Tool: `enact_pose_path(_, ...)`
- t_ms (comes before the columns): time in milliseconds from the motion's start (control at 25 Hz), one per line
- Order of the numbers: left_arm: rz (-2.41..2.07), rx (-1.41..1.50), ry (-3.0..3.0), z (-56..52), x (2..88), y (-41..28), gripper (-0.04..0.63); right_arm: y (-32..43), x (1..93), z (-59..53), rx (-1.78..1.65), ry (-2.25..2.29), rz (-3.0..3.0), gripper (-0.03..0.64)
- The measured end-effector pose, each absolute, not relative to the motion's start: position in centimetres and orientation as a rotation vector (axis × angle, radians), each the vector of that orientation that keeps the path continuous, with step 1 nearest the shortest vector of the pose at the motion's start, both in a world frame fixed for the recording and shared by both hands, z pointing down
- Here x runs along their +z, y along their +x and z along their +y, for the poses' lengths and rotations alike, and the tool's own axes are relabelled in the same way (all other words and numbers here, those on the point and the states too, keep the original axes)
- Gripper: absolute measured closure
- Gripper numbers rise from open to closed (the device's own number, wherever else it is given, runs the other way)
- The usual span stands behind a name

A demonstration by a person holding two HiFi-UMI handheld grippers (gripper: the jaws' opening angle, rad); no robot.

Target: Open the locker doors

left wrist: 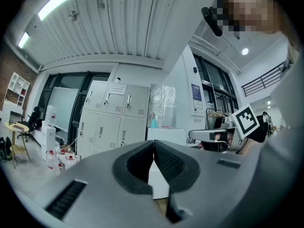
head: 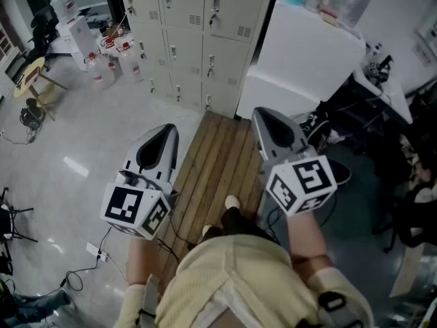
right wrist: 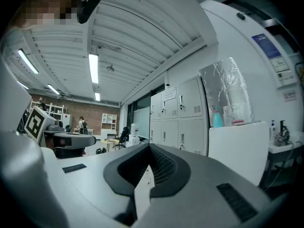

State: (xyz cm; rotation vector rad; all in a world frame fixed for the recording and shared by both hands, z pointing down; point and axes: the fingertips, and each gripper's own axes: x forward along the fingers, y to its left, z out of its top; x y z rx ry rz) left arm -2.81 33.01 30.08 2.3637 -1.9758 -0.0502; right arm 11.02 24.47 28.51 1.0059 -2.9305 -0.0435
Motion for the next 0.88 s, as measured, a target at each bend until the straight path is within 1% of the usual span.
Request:
enact_pose_path(400, -1.946, -0.032, 2.378, 30.4, 30.4, -2.4, 0.592, 10.6, 30.4, 22.3, 0.032, 0.935, -2.942, 0.614)
enact_pose_path(880, -1.961, -0.111, 2.418, 21.6, 29.0, 0.2, 0.592, 12.9, 30.3, 14.0, 0.038, 0.911, -2.954, 0.614)
